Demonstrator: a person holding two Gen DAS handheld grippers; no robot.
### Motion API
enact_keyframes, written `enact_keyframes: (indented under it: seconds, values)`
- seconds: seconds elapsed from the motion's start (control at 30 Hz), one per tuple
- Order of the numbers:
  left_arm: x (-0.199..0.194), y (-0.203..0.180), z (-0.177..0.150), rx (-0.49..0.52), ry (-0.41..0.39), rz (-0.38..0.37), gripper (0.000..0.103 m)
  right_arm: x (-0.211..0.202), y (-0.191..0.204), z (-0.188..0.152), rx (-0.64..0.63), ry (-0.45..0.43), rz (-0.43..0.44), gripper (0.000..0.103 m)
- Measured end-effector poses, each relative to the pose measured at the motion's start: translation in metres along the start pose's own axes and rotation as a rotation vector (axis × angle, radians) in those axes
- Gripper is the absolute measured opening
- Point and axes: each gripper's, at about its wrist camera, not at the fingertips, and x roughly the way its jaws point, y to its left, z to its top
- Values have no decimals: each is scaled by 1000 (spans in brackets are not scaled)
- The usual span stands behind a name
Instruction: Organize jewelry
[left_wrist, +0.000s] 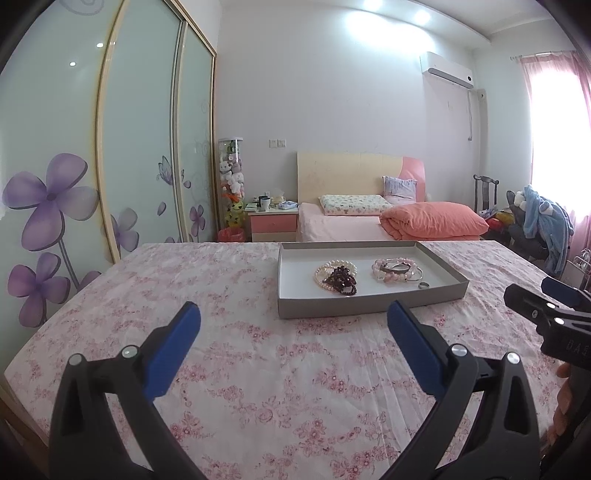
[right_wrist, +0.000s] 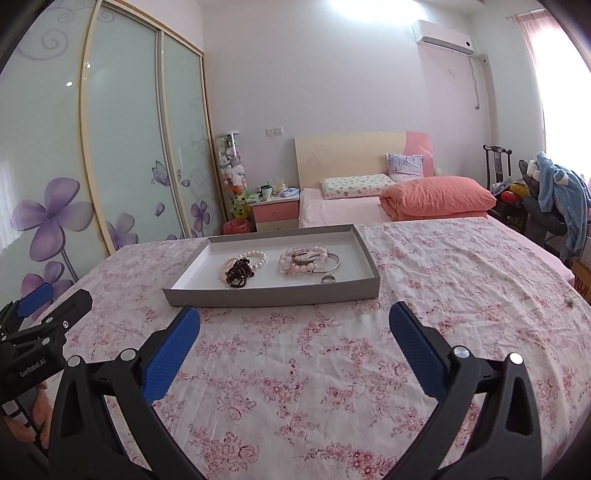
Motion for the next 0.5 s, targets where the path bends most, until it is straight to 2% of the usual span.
enact_keyframes:
  seconds: [0.5]
  values:
    - [-2,-2,-1,12,-8,-1,99,-3,1,1,-5,-10,-1,101]
